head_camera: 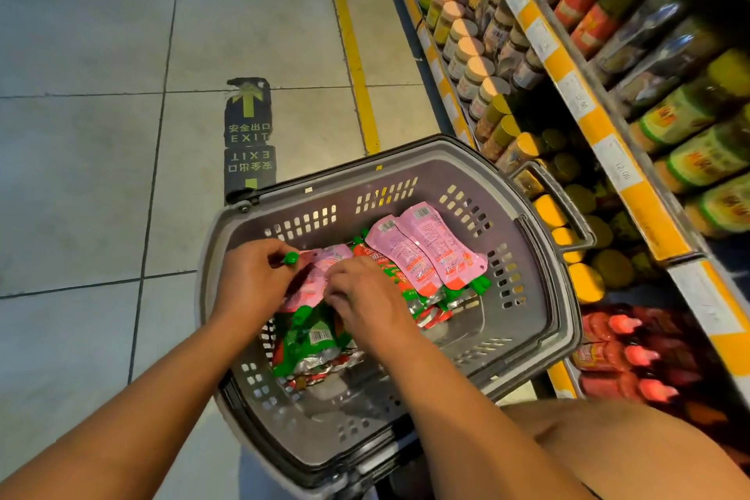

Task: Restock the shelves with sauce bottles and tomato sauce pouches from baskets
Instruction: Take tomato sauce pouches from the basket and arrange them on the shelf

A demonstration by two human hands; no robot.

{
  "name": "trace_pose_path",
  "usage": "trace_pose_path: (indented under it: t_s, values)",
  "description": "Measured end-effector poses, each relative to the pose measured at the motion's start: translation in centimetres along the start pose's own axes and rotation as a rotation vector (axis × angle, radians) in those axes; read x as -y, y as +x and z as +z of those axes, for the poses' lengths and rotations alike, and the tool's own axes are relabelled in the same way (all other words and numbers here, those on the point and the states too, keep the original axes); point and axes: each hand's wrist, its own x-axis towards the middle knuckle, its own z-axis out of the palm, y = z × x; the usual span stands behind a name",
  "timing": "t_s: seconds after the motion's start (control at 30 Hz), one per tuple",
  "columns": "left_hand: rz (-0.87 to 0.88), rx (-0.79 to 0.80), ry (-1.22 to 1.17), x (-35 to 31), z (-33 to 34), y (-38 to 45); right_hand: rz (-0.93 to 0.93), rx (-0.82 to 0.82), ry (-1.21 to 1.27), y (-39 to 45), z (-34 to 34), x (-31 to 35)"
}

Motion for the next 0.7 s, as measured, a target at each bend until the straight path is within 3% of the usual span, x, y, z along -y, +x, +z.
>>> trace_pose_path:
  t_s: [0.13, 0.4, 0.7]
  values:
    - [-0.062, 0.000, -0.153, -0.8, -0.7, 0.0, 0.235, -0.130, 0.231, -1.5, -3.1, 0.6]
    - [-0.227, -0.098, -0.541, -4.5, -2.6, -1.1, 0.507, -0.585, 0.554, -5.3, -8.0, -0.4]
    - [-0.073, -0.029, -0.678, -12.8, -4.0, -4.2, 0.618, -0.914, 0.786, -11.3, -12.7, -0.3]
